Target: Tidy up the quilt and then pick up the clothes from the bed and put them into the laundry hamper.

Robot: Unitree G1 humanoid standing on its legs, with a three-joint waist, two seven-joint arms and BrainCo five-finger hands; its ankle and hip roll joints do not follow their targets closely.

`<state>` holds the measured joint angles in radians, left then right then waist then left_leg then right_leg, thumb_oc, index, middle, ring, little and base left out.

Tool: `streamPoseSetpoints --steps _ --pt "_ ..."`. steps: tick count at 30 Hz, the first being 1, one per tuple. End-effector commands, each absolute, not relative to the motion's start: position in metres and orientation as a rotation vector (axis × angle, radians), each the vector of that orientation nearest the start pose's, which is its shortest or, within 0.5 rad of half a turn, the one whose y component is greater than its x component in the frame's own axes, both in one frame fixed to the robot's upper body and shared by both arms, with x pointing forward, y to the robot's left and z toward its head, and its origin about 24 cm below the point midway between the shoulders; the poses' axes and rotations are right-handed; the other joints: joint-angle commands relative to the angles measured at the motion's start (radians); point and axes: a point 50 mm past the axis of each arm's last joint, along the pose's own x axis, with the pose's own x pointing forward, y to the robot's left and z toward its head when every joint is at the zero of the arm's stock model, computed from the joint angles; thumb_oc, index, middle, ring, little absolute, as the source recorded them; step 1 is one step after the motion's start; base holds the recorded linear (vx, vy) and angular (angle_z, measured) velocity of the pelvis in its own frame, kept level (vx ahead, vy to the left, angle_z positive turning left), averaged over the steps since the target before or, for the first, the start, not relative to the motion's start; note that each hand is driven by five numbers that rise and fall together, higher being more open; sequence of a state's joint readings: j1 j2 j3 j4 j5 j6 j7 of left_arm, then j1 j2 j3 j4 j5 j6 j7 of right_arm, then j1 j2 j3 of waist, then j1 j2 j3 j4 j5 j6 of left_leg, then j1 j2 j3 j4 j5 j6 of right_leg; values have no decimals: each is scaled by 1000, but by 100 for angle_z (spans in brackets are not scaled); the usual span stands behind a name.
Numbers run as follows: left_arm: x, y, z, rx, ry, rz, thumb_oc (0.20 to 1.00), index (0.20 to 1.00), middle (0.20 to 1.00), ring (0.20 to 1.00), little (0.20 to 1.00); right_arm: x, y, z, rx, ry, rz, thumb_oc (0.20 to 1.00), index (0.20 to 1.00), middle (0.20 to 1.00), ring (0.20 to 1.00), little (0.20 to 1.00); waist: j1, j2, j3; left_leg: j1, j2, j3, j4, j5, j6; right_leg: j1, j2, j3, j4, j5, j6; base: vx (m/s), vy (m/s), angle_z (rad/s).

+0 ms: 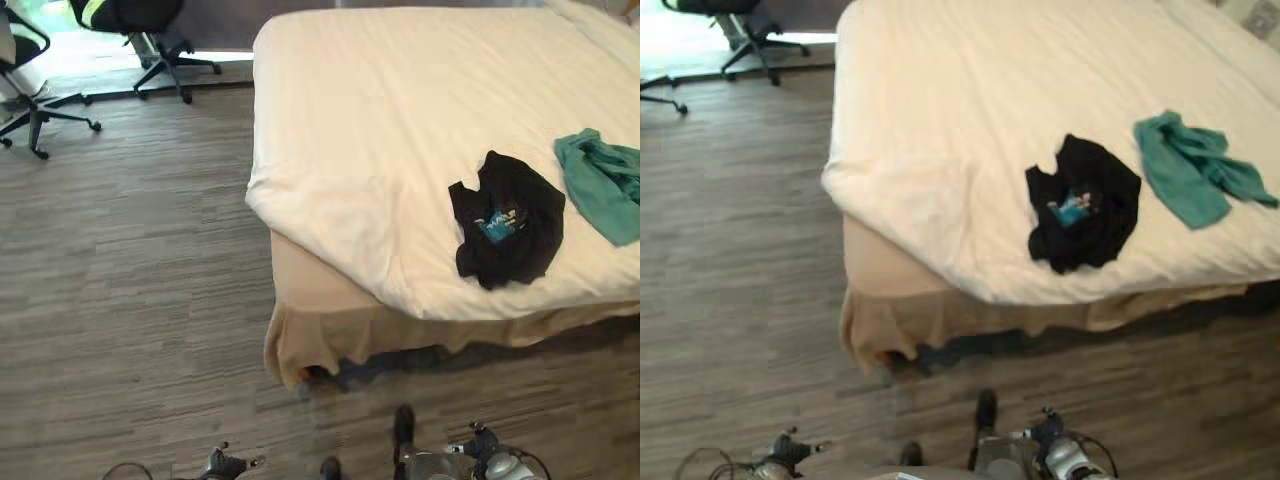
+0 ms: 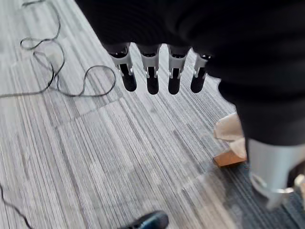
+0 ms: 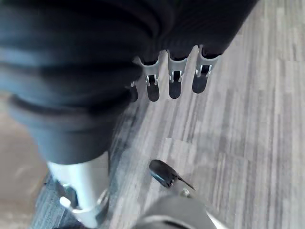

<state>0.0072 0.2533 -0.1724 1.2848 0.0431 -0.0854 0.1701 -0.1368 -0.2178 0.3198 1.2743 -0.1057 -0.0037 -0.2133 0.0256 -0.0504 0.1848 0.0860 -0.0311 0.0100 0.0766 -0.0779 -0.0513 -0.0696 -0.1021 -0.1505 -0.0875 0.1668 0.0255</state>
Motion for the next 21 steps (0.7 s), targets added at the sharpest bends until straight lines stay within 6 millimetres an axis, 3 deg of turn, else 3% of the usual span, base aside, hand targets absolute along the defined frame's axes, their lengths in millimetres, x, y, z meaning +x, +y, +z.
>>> streamPoseSetpoints --steps 1,2,3,4,5,6,8,11,14,16,18,19,21 --pt "140 260 -131 416 884 312 1000 1000 1000 1000 1000 125 -266 -143 -658 1125 -143 1000 1000 1000 1000 1000 -4 50 52 -137 121 -8 -70 23 -53 47 -75 -117 11 -214 113 41 -204 116" --pt "167 272 -90 458 609 302 1000 1000 1000 1000 1000 119 -278 -140 -621 1116 -204 1000 1000 1000 1000 1000 5 64 49 -117 133 2 -106 28 -57 68 -68 -147 3 -218 112 31 -91 132" --pt "166 272 -90 459 610 302 1000 1000 1000 1000 1000 119 -278 -140 -621 1116 -203 1000 1000 1000 1000 1000 3 63 46 -121 131 1 -107 31 -57 65 -69 -148 2 -217 113 85 -55 102" --pt "169 281 -72 481 518 309 1000 1000 1000 1000 1000 116 -286 -138 -596 1118 -239 1000 1000 1000 1000 1000 10 66 43 -116 140 9 -118 38 -64 72 -69 -165 1 -217 114 64 -54 7" --pt "179 302 -27 550 310 349 1000 1000 1000 1000 1000 117 -297 -133 -569 1109 -283 1000 1000 1000 1000 1000 32 68 40 -105 151 12 -139 48 -72 79 -68 -175 0 -220 120 97 -68 -24" --pt "186 311 -3 574 209 368 1000 1000 1000 1000 1000 120 -303 -130 -568 1110 -294 1000 1000 1000 1000 1000 43 68 34 -97 155 12 -151 51 -79 81 -70 -181 0 -221 122 90 -50 -36" --pt "201 318 30 599 59 390 1000 1000 1000 1000 1000 125 -307 -127 -564 1106 -288 1000 1000 1000 1000 1000 55 69 26 -94 157 16 -159 48 -84 82 -76 -189 0 -220 128 52 -16 0" --pt "227 307 85 667 -187 333 1000 1000 1000 1000 1000 138 -300 -126 -563 1081 -253 1000 1000 1000 1000 1000 56 76 27 -89 156 22 -160 36 -86 80 -83 -182 0 -219 134 19 2 12" --pt "244 292 114 753 -315 261 1000 1000 1000 1000 1000 145 -288 -129 -563 1070 -205 1000 1000 1000 1000 1000 36 85 25 -86 149 36 -164 33 -84 67 -93 -170 0 -210 138 22 50 -4" --pt "258 281 123 800 -363 222 1000 1000 1000 1000 1000 150 -281 -129 -565 1061 -183 1000 1000 1000 1000 1000 22 92 30 -80 147 51 -164 28 -84 61 -96 -157 0 -205 141 26 66 -21" --pt "283 262 134 942 -404 137 1000 1000 1000 1000 1000 156 -270 -131 -583 1039 -144 1000 1000 1000 1000 1000 -20 105 34 -71 144 73 -164 16 -82 47 -97 -135 0 -196 147 20 78 -18" --pt "284 261 134 942 -407 136 1000 1000 1000 1000 1000 157 -270 -130 -582 1038 -146 1000 1000 1000 1000 1000 -18 104 34 -75 143 73 -164 19 -81 43 -99 -134 0 -193 147 -15 66 -28" --pt "309 232 155 1052 -509 65 1000 1000 1000 1000 1000 163 -265 -129 -607 1013 -135 1000 1000 1000 1000 1000 -61 115 45 -85 138 94 -164 16 -76 5 -101 -108 0 -177 155 -39 69 -49"
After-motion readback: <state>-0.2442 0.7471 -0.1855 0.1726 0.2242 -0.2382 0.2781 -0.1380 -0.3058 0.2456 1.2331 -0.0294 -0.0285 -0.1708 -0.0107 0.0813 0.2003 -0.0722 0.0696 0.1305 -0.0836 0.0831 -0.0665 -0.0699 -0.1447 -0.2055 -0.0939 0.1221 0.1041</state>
